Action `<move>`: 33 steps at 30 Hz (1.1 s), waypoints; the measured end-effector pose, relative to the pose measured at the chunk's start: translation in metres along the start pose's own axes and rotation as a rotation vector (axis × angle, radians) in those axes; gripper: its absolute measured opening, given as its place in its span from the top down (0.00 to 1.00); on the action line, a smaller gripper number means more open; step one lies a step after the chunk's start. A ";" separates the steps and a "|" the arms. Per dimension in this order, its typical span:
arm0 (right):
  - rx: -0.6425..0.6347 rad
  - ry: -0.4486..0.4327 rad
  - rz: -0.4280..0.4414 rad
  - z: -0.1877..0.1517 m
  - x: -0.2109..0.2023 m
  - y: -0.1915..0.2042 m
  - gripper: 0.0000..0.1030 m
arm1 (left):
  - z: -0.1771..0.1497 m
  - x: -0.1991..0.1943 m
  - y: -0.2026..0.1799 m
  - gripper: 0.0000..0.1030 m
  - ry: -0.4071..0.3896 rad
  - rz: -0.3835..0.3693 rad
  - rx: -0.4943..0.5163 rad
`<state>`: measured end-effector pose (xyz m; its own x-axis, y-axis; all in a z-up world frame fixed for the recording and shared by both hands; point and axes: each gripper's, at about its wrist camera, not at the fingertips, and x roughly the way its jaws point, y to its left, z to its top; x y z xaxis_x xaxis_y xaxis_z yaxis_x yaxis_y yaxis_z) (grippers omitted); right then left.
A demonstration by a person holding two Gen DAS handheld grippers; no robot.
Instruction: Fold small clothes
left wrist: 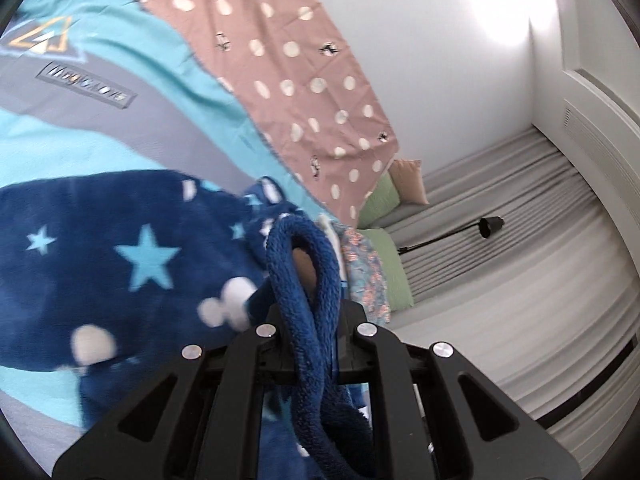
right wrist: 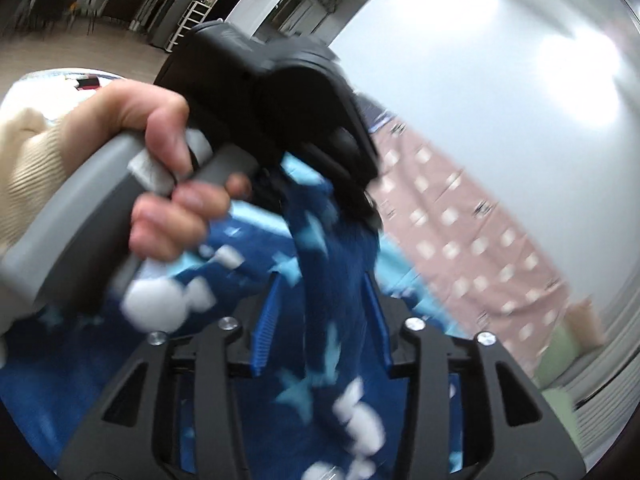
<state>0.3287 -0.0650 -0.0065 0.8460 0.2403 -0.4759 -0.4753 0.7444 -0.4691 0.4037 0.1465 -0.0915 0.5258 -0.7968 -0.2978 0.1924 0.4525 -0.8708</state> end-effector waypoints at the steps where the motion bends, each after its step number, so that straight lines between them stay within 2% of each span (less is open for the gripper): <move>1: 0.056 0.021 0.028 -0.007 -0.005 -0.013 0.50 | -0.001 -0.003 0.008 0.91 0.004 0.012 -0.011; 4: 0.227 0.090 0.043 -0.035 -0.004 -0.070 0.43 | -0.006 -0.008 0.026 0.91 0.025 0.063 -0.032; 7: 0.435 0.193 0.029 -0.068 0.003 -0.130 0.41 | -0.012 -0.011 0.045 0.91 0.048 0.100 -0.066; 12: 0.729 0.294 0.033 -0.132 0.031 -0.187 0.41 | -0.024 -0.017 0.072 0.91 0.076 0.164 -0.105; 15: 0.880 0.325 0.101 -0.166 0.045 -0.198 0.41 | -0.031 -0.018 0.087 0.90 0.103 0.207 -0.130; 17: 0.918 0.351 0.148 -0.182 0.054 -0.190 0.41 | -0.033 -0.019 0.092 0.87 0.109 0.209 -0.141; 19: 0.865 0.407 0.138 -0.187 0.065 -0.183 0.46 | -0.032 -0.021 0.094 0.85 0.110 0.210 -0.148; 22: 0.753 0.435 0.062 -0.171 0.062 -0.167 0.46 | -0.031 -0.024 0.094 0.76 0.113 0.204 -0.159; 24: 0.680 0.395 0.058 -0.148 0.052 -0.157 0.43 | -0.028 -0.029 0.088 0.71 0.111 0.213 -0.144; 25: 0.634 0.368 0.058 -0.133 0.047 -0.149 0.39 | -0.027 -0.035 0.082 0.67 0.087 0.232 -0.124; 27: 0.542 0.326 0.080 -0.108 0.041 -0.133 0.37 | -0.025 -0.047 0.073 0.57 0.037 0.284 -0.076; 30: 0.474 0.301 0.106 -0.092 0.044 -0.118 0.37 | -0.024 -0.075 0.068 0.56 -0.025 0.355 -0.024; 33: 0.431 0.263 0.152 -0.078 0.055 -0.096 0.41 | -0.024 -0.109 0.086 0.55 -0.077 0.405 -0.073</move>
<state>0.4022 -0.1723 -0.0457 0.6601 0.2420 -0.7111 -0.3983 0.9154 -0.0582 0.3435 0.2625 -0.1433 0.6075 -0.5271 -0.5943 -0.1003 0.6913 -0.7156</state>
